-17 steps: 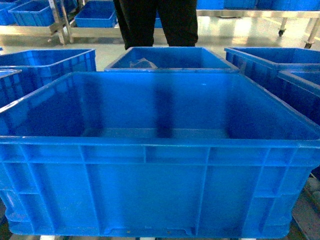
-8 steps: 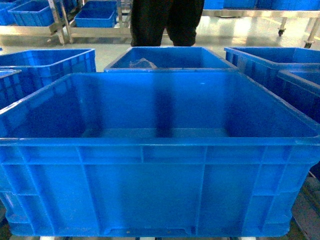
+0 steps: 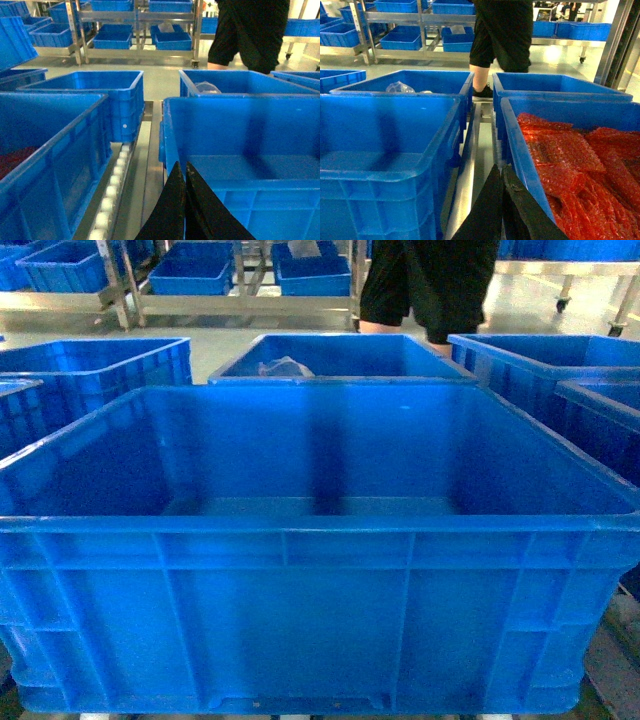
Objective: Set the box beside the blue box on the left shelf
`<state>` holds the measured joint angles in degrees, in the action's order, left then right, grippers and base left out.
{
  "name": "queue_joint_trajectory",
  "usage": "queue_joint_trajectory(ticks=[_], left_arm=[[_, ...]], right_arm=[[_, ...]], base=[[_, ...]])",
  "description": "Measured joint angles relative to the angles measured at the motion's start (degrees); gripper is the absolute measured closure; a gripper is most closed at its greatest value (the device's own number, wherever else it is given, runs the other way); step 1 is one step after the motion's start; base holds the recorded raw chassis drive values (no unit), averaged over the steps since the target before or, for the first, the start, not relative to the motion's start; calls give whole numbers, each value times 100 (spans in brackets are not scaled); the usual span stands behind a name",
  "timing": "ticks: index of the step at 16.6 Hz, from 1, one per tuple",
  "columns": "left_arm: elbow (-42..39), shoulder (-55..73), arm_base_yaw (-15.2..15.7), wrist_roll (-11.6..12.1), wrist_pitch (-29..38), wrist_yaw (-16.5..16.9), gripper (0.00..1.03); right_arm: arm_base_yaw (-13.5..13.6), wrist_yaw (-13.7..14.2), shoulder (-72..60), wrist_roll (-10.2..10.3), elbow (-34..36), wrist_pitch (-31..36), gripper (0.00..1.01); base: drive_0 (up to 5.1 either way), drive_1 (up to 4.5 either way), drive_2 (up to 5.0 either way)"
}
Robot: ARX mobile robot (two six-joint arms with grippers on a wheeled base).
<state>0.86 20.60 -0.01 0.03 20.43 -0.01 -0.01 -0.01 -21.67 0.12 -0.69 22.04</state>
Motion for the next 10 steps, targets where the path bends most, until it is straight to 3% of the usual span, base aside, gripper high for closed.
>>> queue_joint_trajectory(ticks=[8, 9, 10], left_arm=[[0, -1034, 0, 0, -1019, 0, 102], [2, -1182, 0, 2, -1228, 0, 102], [4, -1794, 0, 0, -2090, 9, 102]], right_arm=[[0, 0, 1064, 0, 0, -1102, 100], [0, 0, 1158, 0, 0, -1187, 100], [0, 4, 1423, 2, -2, -1587, 100]], base=[[0, 0, 0], [0, 0, 0], [0, 0, 0]])
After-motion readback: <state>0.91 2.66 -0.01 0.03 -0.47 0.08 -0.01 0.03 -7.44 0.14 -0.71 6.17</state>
